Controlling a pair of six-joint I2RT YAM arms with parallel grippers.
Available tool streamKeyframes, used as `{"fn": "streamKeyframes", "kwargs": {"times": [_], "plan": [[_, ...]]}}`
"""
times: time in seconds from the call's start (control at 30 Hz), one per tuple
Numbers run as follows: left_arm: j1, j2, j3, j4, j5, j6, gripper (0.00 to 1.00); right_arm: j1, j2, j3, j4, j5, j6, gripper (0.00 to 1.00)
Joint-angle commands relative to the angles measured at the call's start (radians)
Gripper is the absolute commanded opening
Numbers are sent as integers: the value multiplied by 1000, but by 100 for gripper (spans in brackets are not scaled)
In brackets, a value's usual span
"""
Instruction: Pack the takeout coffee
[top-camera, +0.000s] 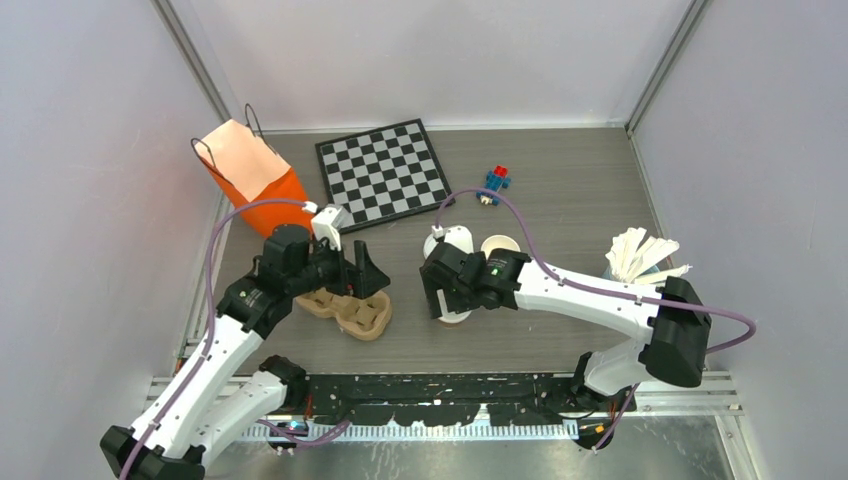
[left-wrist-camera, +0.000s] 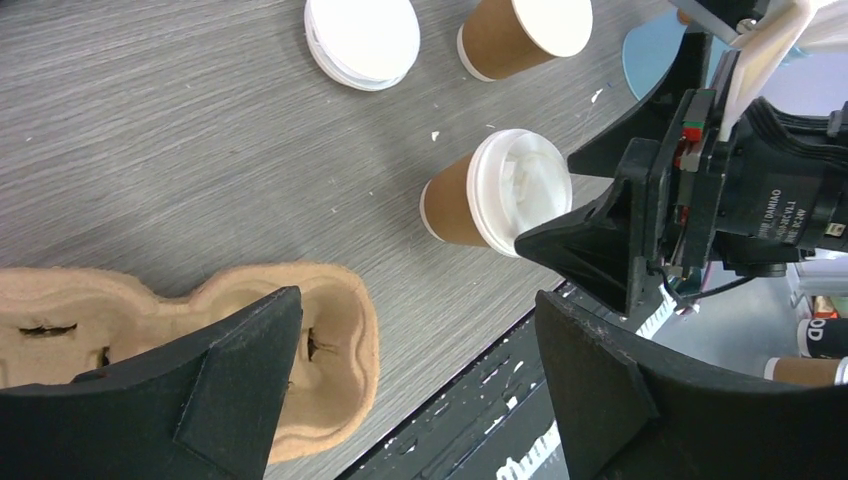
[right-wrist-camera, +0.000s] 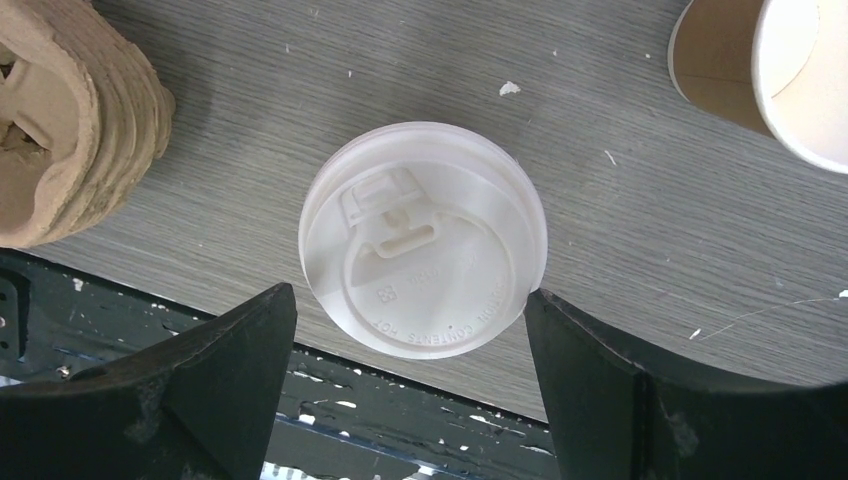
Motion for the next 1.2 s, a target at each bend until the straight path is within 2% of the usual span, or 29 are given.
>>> {"fn": "streamKeyframes", "kwargs": {"times": [0.0,0.2,0.5,0.77,1.0,1.17], "plan": [[4,27,-1,72,57,-14,87,3,3,37,19,31,-3,89],[4,115,-19,160,151,-84,80,2,-25,31,25,27,-1,89],[2,177,-40,232,176,-107,78,-2,-117,12,11,48,-5,86],[-33,275,-66,334,216,-159,66,-82,-124,-22,80,-32,-71,71],[-97,395,-70,429,211,-188,62,-192,-118,-74,176,-148,-94,52],[-128,466,-66,492,208,-206,58,-245,-107,-106,218,-215,-115,47]]}}
